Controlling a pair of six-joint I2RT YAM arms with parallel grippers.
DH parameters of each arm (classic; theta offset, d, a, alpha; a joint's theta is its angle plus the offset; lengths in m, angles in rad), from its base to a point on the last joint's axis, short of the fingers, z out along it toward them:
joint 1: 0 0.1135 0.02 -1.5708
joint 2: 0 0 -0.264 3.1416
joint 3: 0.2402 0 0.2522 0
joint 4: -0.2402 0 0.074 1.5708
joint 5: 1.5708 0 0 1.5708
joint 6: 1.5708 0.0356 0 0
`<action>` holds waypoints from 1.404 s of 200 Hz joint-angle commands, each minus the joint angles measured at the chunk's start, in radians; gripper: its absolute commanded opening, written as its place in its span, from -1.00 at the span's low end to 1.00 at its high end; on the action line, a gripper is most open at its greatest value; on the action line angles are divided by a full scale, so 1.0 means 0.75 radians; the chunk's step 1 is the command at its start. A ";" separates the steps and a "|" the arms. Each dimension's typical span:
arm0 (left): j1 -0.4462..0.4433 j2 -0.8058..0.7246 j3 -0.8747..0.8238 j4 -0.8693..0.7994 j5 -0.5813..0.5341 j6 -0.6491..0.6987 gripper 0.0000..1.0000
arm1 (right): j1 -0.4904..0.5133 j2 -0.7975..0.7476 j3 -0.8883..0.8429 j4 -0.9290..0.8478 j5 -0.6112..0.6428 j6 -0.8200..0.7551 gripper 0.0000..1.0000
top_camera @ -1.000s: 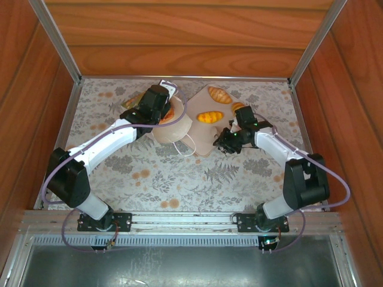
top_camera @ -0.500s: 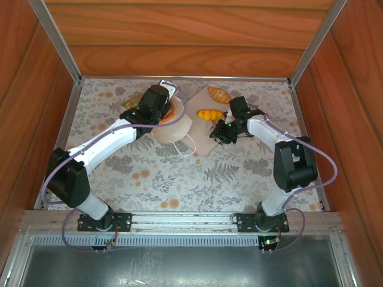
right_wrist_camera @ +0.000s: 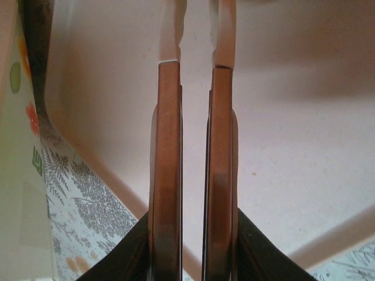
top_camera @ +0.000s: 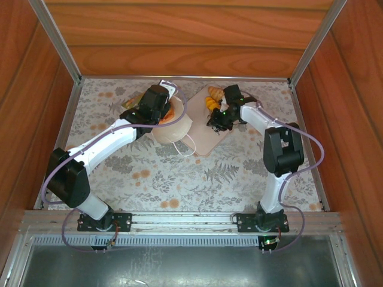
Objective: Take the fake bread out of the paper bag
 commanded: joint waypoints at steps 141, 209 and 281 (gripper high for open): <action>-0.007 -0.014 0.025 0.011 0.002 -0.013 -1.00 | -0.019 -0.265 -0.266 -0.032 0.074 0.031 -0.36; -0.008 -0.048 0.007 0.009 -0.002 -0.011 -1.00 | -0.053 -0.185 -0.190 -0.046 0.131 0.047 -0.39; -0.008 -0.043 0.001 0.009 0.005 -0.019 -1.00 | -0.078 -0.091 -0.066 -0.058 0.186 0.046 -0.39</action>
